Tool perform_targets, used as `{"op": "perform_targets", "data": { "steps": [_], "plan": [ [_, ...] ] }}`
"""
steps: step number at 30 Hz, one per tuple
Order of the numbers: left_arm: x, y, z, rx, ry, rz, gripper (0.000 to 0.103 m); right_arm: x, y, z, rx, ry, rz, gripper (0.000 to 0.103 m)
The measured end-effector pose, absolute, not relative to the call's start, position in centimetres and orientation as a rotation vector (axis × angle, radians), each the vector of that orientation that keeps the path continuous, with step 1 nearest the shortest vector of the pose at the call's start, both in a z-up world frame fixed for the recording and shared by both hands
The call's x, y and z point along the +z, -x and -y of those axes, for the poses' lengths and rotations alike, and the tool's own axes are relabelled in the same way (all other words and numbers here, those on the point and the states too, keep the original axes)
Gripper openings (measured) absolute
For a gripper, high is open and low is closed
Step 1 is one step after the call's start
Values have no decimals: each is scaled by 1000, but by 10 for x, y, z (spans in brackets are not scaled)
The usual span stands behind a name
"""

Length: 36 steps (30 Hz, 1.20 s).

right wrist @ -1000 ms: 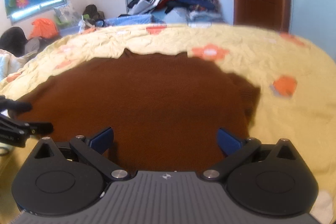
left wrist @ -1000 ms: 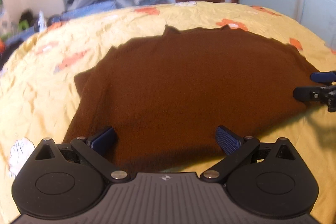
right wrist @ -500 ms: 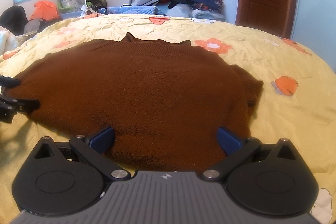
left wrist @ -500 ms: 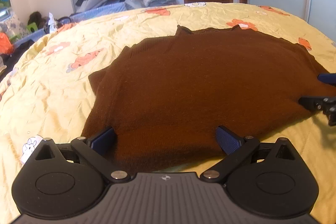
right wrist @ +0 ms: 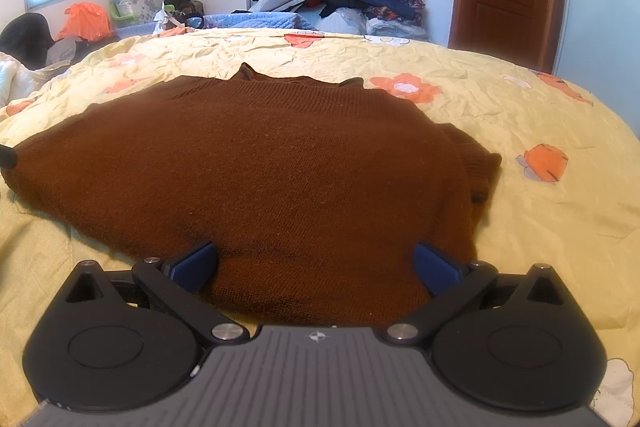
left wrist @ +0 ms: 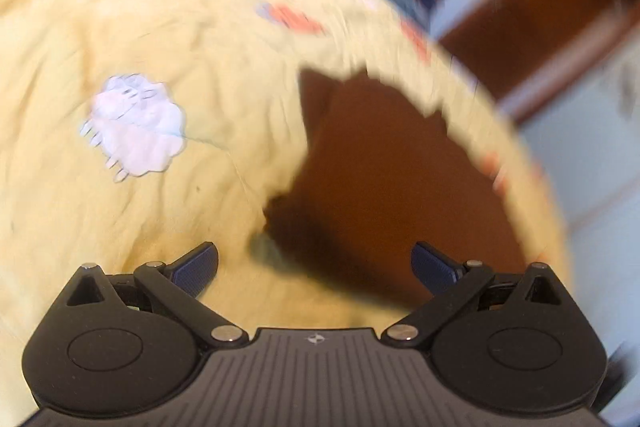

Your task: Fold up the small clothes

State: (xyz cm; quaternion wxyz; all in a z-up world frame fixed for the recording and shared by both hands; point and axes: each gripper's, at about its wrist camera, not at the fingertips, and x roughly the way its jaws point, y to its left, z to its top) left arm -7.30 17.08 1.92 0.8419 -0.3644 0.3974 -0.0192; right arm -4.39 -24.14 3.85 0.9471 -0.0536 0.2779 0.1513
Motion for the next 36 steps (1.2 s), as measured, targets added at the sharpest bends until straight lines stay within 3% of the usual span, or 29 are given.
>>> {"op": "perform_targets", "data": {
  "steps": [4,10,11,12,13,15,16,21,26,31,36],
  "plan": [
    [5,67,-184,-114,1085,-804,103,39,44,241,309,106,-565,103],
    [8,46,-154,-38,950,-845,100,40,47,241,313,88,-561,103],
    [12,43,-148,-8,886,-847,95,40,47,242,315,84,-560,103],
    [16,40,-142,32,816,-852,78,40,47,242,317,78,-560,103],
    [19,36,-135,69,741,-868,48,40,47,243,319,72,-559,103],
    [23,28,-125,125,609,-905,28,40,47,246,326,54,-556,103],
    [24,31,-124,136,592,-909,25,40,46,248,331,41,-554,103],
    [66,19,-74,151,338,-837,21,42,48,277,395,-164,-511,103],
    [109,25,63,-126,-93,-640,21,47,48,337,468,-608,-497,103],
    [58,46,159,-379,-397,-653,21,65,36,386,418,-780,-463,103],
    [36,54,171,-371,-488,-645,21,75,9,396,499,-806,-536,103]
  ]
}}
